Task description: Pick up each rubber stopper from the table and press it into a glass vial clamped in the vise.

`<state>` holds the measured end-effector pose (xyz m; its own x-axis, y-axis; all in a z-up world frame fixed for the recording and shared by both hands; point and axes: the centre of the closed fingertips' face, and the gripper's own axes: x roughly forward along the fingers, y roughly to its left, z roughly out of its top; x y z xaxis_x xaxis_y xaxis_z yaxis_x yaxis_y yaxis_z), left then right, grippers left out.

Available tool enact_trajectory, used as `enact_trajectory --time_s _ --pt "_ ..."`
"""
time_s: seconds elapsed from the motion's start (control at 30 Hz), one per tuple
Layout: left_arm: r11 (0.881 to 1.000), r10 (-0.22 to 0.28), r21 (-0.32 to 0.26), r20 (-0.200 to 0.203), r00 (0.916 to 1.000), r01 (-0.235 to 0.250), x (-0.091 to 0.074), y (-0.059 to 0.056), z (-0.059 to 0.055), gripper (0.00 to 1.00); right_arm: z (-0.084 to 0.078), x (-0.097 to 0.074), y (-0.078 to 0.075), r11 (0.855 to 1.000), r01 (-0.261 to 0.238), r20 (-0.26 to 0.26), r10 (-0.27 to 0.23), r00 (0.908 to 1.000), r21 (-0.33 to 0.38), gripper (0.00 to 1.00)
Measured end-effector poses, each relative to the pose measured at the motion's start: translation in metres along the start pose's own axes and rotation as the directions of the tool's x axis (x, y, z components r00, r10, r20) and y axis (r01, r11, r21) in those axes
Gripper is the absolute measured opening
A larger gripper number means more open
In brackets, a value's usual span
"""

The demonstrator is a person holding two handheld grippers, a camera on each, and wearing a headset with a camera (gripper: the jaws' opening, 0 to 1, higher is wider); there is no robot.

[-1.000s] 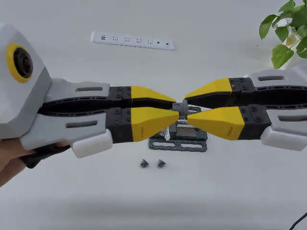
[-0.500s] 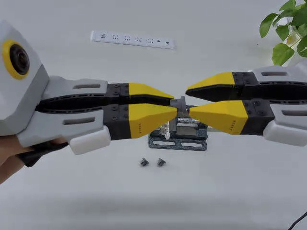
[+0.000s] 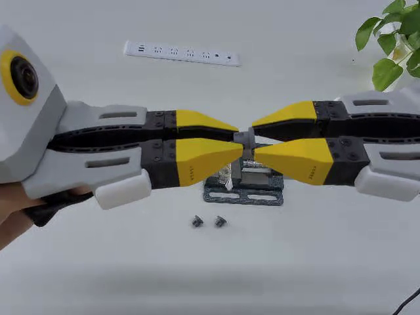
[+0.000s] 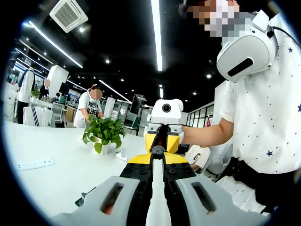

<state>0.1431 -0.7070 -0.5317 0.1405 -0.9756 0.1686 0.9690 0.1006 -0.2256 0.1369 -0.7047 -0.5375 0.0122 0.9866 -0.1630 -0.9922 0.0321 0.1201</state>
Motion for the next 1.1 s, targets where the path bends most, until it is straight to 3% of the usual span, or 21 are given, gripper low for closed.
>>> enact_trajectory --time_s 0.73,1.1 --pt "1.0 -0.002 0.002 0.002 1.0 0.002 0.002 0.001 0.0 0.03 -0.001 -0.003 -0.004 1.0 0.005 -0.008 -0.005 1.0 -0.007 0.07" --pt "1.0 0.003 0.01 -0.02 0.9998 -0.003 0.002 0.004 -0.006 0.04 -0.008 -0.004 -0.011 1.0 0.005 -0.034 -0.005 0.9994 -0.008 0.06"
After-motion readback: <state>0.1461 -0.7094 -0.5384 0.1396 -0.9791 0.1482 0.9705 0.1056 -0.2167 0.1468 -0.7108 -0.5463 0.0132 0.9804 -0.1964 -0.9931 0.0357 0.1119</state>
